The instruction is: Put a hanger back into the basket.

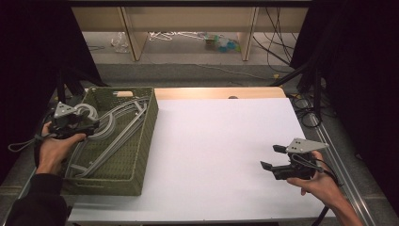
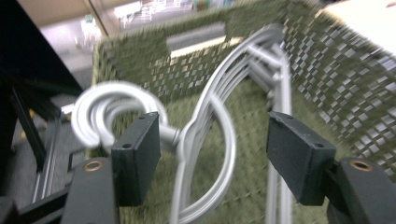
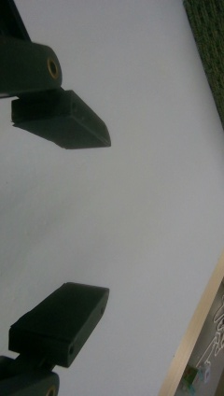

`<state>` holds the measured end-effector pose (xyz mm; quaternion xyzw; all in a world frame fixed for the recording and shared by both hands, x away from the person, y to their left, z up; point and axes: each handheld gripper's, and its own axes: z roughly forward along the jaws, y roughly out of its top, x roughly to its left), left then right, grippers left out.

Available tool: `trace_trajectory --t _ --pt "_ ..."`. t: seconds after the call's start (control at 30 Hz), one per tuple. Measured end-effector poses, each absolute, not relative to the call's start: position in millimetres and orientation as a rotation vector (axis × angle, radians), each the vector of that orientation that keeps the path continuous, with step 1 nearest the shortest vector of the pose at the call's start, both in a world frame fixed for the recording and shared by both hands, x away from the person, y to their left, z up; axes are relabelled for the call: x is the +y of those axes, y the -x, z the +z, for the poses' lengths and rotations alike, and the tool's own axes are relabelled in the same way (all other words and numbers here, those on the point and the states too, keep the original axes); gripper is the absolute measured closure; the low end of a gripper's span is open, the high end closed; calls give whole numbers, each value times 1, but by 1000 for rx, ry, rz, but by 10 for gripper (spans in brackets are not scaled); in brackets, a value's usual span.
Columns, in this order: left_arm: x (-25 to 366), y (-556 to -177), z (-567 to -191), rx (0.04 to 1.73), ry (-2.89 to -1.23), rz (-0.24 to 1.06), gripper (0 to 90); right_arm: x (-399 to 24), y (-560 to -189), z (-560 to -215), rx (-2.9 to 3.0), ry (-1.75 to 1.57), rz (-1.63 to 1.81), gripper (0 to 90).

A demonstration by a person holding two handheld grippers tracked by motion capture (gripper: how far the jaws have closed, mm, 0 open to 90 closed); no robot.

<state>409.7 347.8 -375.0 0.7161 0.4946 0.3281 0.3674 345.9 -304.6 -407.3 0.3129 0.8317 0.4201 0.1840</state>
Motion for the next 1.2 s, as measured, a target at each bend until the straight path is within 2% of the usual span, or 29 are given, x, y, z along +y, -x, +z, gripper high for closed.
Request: trace_trajectory --t 0.23,0.4,0.5,0.6,0.8,1.2 --pt "340 -383 -347 1160 -1798 885 303 -304 -346 -408 2338 -893 1196 223" --pt "332 -362 -329 1131 -1821 930 272 -304 -346 -407 2318 -910 1213 208" --pt "325 -349 -324 1157 -1772 900 259 -304 -345 -407 2312 -918 1227 195" --pt "311 -338 -325 1132 -1730 893 255 -304 -344 -406 2292 -915 1240 185" --pt "271 -325 -339 1051 -1746 822 234 -303 -343 -405 2266 -930 1271 173" --pt "205 -323 -367 906 -1752 745 201 -302 -338 -405 2251 -911 1311 163"
